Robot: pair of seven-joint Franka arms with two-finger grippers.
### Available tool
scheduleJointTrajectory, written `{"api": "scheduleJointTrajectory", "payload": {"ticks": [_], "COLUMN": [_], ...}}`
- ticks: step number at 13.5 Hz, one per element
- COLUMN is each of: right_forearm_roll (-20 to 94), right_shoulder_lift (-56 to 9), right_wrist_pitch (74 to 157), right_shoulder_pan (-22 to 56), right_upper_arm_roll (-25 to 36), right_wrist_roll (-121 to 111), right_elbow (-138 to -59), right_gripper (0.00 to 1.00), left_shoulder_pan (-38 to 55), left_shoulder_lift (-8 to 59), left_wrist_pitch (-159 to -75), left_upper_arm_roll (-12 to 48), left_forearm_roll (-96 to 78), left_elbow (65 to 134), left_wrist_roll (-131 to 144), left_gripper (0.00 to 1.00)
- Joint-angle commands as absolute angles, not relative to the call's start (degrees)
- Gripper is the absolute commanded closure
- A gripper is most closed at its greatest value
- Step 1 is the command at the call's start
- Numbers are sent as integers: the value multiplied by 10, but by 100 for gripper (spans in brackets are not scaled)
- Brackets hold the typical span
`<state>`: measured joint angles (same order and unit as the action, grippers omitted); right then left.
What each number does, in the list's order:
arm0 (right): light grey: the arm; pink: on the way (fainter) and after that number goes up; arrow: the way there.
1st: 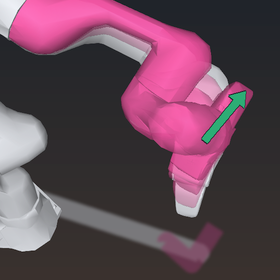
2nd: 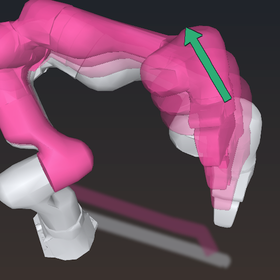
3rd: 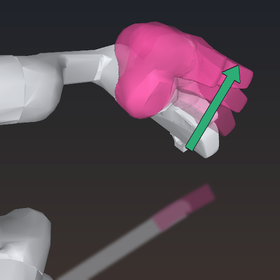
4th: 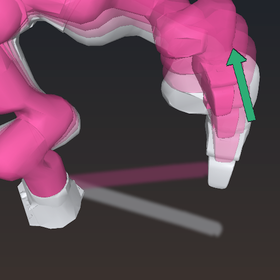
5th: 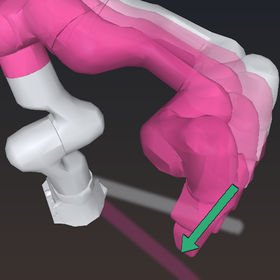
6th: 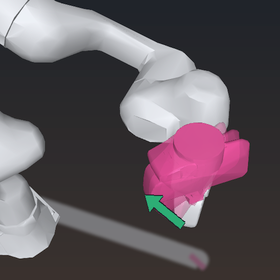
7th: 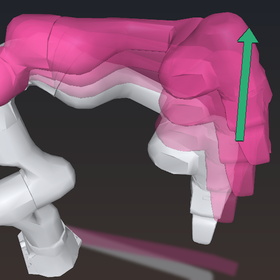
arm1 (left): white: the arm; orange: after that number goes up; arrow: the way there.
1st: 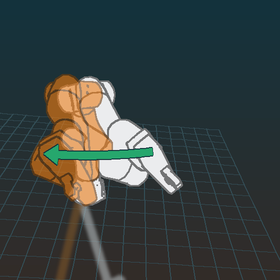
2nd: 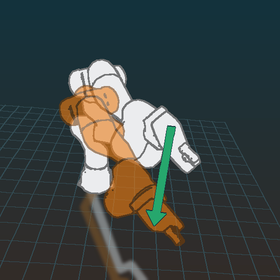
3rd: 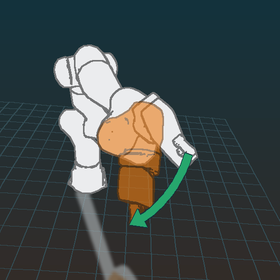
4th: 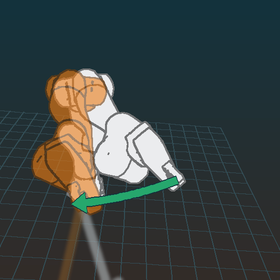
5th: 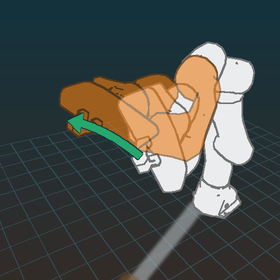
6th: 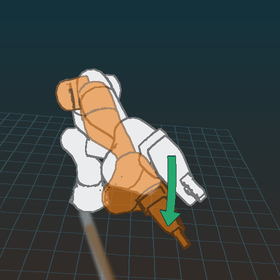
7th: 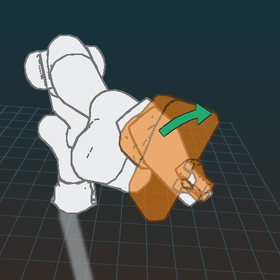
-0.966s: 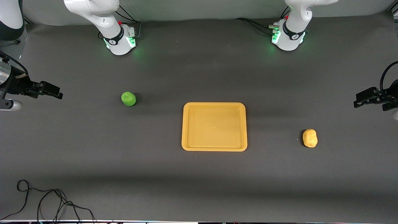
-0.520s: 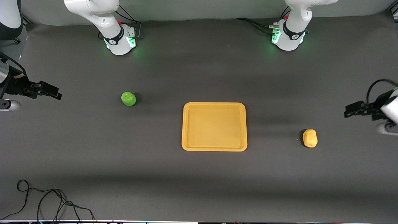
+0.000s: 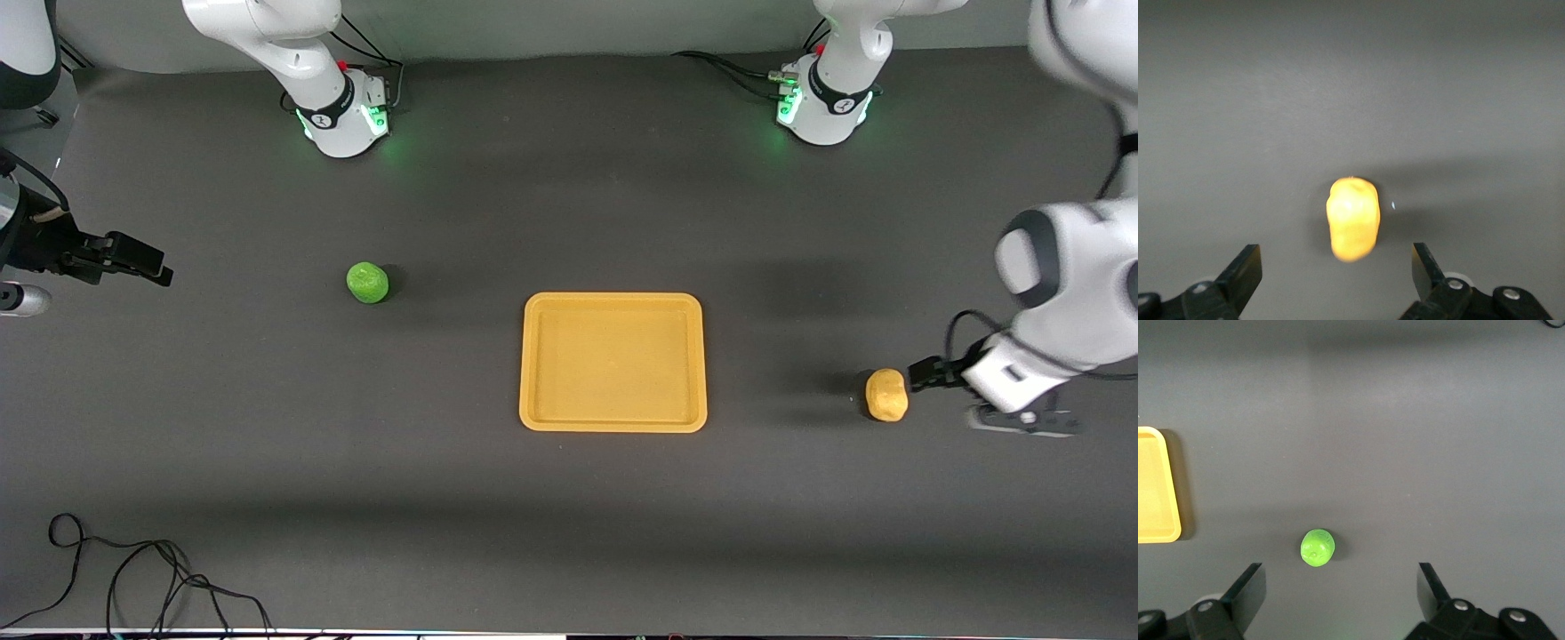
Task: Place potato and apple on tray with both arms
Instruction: 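Reach the left gripper down to the yellow potato, then close the left gripper on the yellow potato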
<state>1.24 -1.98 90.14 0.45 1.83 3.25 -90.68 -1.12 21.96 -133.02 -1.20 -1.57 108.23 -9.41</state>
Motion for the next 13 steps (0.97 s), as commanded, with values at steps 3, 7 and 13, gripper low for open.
{"api": "scheduleJointTrajectory", "payload": {"ticks": [3, 7, 13], "right_forearm_roll": [17, 14, 13], "right_shoulder_lift": [-34, -34, -32], "right_wrist_pitch": [896, 897, 898], "right_shoulder_pan": [6, 6, 6], "right_upper_arm_roll": [16, 16, 16], "right_wrist_roll": [24, 22, -6], "right_elbow": [-891, -892, -892], "right_gripper": [0, 0, 0], "left_shoulder_pan": [-6, -5, 0], "left_shoulder_lift": [276, 298, 287], "left_wrist_pitch": [-1385, -1390, -1379], "left_upper_arm_roll": [-15, -15, -14], "left_forearm_roll": [-13, -14, -18], "left_elbow": [1108, 1099, 1076], "left_wrist_roll": [-91, -97, -85], "left_gripper": [1, 21, 75]}}
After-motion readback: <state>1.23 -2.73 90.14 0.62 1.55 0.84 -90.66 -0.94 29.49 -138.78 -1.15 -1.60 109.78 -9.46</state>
